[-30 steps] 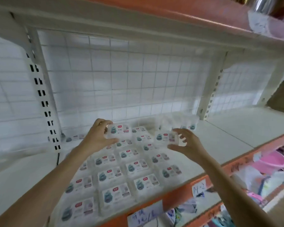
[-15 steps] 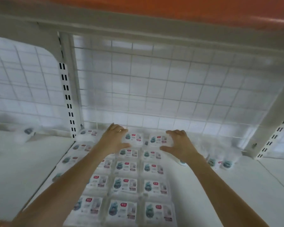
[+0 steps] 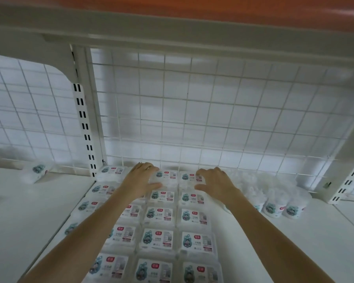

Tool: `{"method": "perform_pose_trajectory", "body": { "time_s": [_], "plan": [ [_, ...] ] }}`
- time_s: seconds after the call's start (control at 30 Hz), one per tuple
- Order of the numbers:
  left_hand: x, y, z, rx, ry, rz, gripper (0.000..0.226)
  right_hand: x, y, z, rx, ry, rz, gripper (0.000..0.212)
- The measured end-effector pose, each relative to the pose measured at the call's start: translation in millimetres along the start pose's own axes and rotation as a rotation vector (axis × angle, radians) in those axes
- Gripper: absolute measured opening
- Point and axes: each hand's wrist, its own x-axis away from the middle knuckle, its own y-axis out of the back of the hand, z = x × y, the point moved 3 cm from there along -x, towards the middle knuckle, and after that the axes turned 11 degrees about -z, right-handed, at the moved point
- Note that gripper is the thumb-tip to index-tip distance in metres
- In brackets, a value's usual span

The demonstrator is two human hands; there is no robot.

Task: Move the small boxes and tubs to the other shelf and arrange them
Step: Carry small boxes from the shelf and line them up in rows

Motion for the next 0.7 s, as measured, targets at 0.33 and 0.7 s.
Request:
{"method": "perform_pose_trajectory", "body": {
  "time_s": [0.33,0.7],
  "plan": [
    [-3.4,-3.9,-0.1,0.008,0.039,0.041,0.062,-2.4,-2.7,4.7,0.149,-0.037,-0.049,0.044],
    [8.3,20.5,-8.5,-0.062,-0.056,-0.028,0.063,37.4,16.4,22.2,0.032,-0.065,-0.267,0.043]
  ]
}}
